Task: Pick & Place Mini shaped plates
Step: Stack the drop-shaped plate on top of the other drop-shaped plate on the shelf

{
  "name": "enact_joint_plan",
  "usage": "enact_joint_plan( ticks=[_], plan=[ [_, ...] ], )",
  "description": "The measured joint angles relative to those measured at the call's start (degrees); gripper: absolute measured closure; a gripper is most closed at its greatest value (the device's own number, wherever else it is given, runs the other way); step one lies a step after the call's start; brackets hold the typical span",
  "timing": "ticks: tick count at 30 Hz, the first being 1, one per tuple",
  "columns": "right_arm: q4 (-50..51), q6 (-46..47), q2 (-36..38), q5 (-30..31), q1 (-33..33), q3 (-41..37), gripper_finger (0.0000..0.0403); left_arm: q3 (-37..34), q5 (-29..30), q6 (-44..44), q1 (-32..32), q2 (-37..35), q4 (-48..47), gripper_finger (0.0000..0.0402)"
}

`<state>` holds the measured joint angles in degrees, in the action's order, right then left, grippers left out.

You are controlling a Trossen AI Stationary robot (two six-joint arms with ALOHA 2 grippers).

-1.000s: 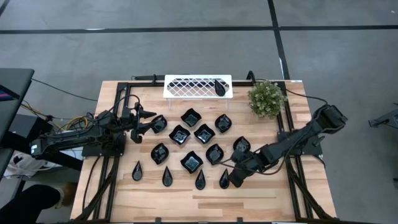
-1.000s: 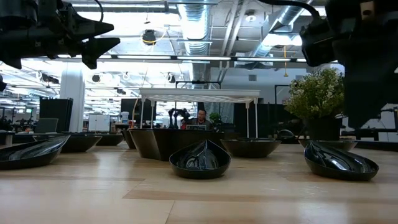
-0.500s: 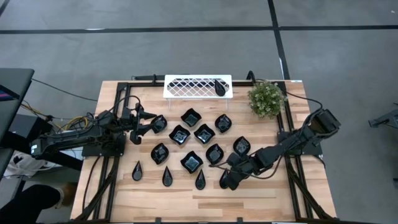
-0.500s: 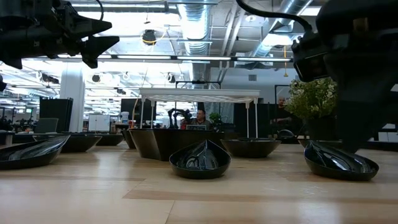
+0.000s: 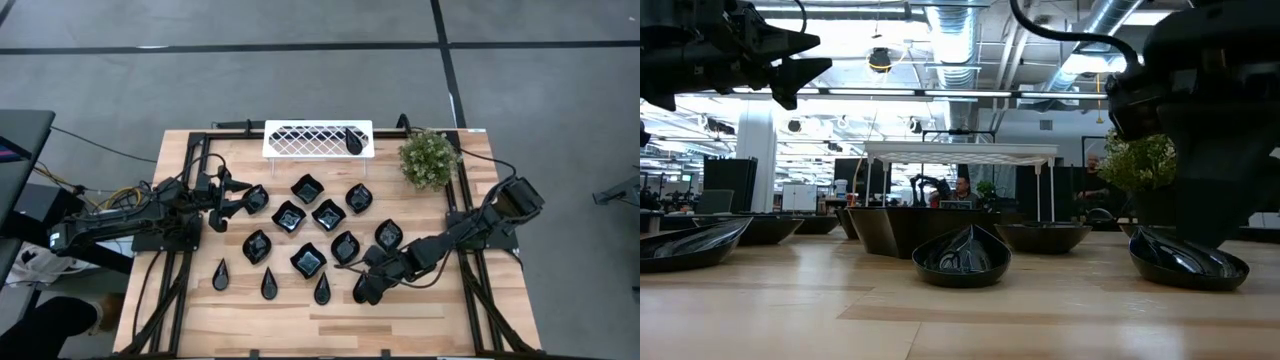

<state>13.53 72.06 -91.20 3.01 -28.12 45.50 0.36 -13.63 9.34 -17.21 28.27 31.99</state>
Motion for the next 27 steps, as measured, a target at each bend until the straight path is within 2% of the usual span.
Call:
enact_joint_plan(
  ticks=[7, 13, 19, 27],
  plan=[
    [-0.06, -0.62, -1.31, 0.04, 0.28, 0.03, 0.0251, 0.0, 0.0, -0.04, 0.0, 0.03, 0.0, 0.0188],
    [-0.77, -0.61, -2.45, 0.04, 0.26, 0.17, 0.0267, 0.0, 0.02, -0.07, 0.0, 0.03, 0.0, 0.0188],
    [-0.73, -0.62, -2.38, 0.15, 0.26, 0.13, 0.03, 0.0, 0.02, 0.02, 0.0, 0.03, 0.0, 0.0188],
    [-0.71, -0.62, -2.42, 0.24, 0.24, 0.04, 0.0371, 0.0, 0.02, 0.04, 0.0, 0.03, 0.0, 0.0188]
  ],
)
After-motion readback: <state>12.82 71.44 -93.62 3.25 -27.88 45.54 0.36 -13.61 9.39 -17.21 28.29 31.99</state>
